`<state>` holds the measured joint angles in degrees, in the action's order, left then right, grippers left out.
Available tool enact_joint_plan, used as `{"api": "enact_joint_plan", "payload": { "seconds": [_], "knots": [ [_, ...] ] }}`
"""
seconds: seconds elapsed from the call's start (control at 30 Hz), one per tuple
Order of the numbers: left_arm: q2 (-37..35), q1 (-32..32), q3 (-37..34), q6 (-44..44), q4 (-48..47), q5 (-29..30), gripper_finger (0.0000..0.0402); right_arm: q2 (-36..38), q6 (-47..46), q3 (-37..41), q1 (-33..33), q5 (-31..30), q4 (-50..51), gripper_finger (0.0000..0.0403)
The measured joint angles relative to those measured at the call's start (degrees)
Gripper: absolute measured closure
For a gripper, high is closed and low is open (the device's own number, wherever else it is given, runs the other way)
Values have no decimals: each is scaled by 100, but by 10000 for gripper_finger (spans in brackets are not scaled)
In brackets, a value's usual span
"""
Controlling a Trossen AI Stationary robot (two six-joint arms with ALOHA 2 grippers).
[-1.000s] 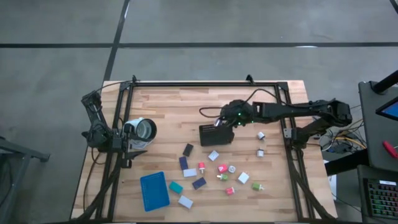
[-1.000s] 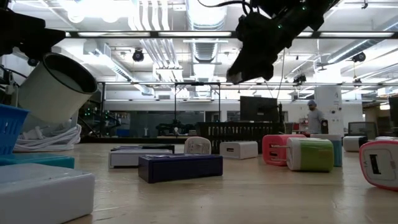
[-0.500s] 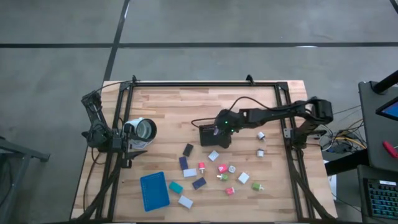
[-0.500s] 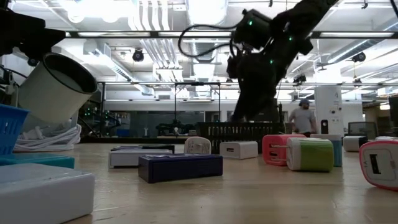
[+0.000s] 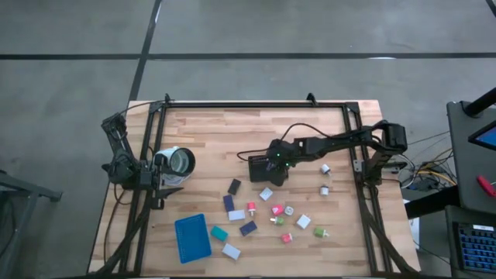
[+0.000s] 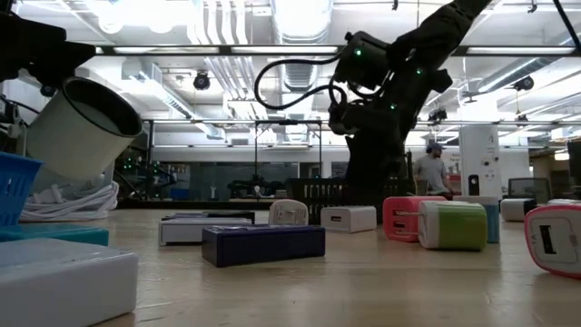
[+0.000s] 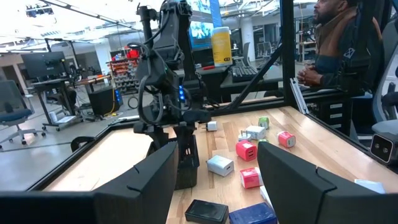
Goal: Pick & Place Office items
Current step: Put the purple charger adapter into the black bin
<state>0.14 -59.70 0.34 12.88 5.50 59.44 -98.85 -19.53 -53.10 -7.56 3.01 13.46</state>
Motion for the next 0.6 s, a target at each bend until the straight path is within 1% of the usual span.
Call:
{"api": "enact_joint_plan", "payload": {
  "seconds": [0.27, 0.6],
  "knots": [
    [0, -1, 0, 0, 0, 1, 176, -228, -82, -24, 1, -14, -11, 193],
    [0, 0, 0, -2, 0, 0, 177, -262, -105, -53, 1, -20, -2, 193]
  ]
}}
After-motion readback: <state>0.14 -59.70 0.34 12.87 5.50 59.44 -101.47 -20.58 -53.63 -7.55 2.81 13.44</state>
